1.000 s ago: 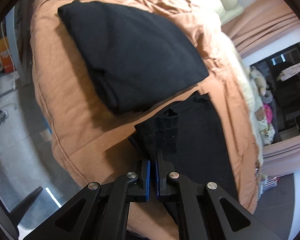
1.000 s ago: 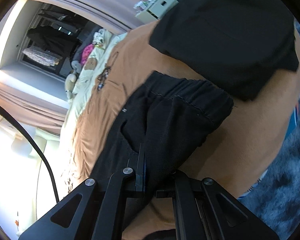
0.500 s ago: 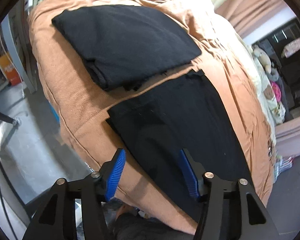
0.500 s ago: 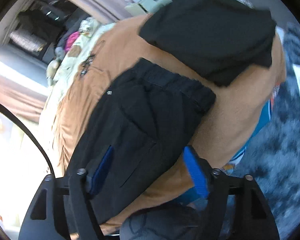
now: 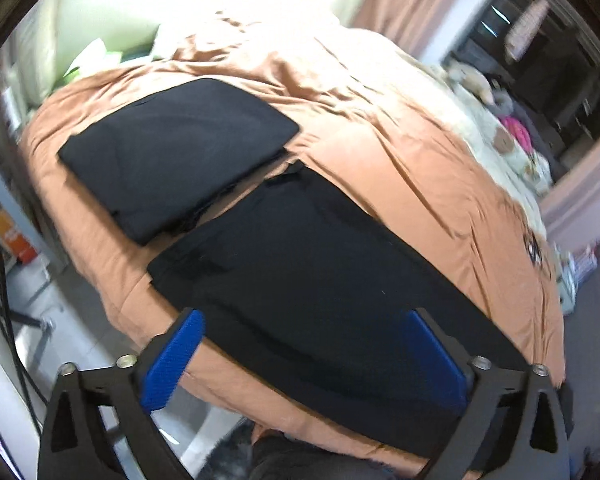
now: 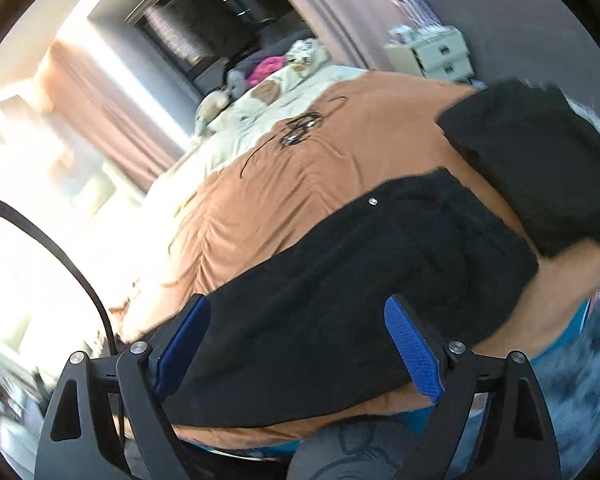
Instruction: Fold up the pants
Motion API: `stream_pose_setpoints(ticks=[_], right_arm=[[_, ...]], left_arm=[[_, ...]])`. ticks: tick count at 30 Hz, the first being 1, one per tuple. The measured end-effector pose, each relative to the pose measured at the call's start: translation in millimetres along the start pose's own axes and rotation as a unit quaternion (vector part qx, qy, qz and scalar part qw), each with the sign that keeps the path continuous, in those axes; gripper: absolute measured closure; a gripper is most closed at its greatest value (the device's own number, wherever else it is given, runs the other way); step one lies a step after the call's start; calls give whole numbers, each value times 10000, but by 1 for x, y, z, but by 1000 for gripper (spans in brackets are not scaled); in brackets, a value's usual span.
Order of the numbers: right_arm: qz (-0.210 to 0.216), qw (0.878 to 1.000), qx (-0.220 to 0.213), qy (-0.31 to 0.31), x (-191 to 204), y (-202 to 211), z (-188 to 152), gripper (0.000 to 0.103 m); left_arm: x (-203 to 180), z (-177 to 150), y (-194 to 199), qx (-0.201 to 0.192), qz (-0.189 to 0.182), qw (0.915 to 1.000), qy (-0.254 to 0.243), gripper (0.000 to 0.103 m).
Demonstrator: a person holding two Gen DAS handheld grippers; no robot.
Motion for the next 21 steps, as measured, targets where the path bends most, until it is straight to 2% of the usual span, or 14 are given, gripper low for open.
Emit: stream_pose_setpoints(ticks=[6,9,10,12,18,21], right_arm=[[319,9967,-116,743,46,-6,-3,10],[351,9926,-57,1163,56,-10,-8,10],[390,9901,-38,1351,63,-12,-10,10],[399,9869,54,1565,63,-19,-8,10],[546,9795,376,1901,80,-43,7,10],[607,9744,537,2097,87,-74,25,10]], left_arm=[[-21,8,6,6,-225,9992,-341,0],[-32,11,13,-190,71,9980,-594,0],[-35,12,12,-174,237,9971,-698,0],[-36,12,8,-75,323,9967,-735,0],[-57,13,7,-207,-84,9942,-1051,0],[-67,15,3,-219,-116,9932,-1138,0]])
Point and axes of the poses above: each gripper's, at about its wrist camera, not at the fingertips, and y roughly against the way its jaws point, x to its left, z to its top, the point moved 8 cm from there along -y, roughly the way its jaws point, and after that the axes turned 2 degrees about y, right-handed, at the moved point
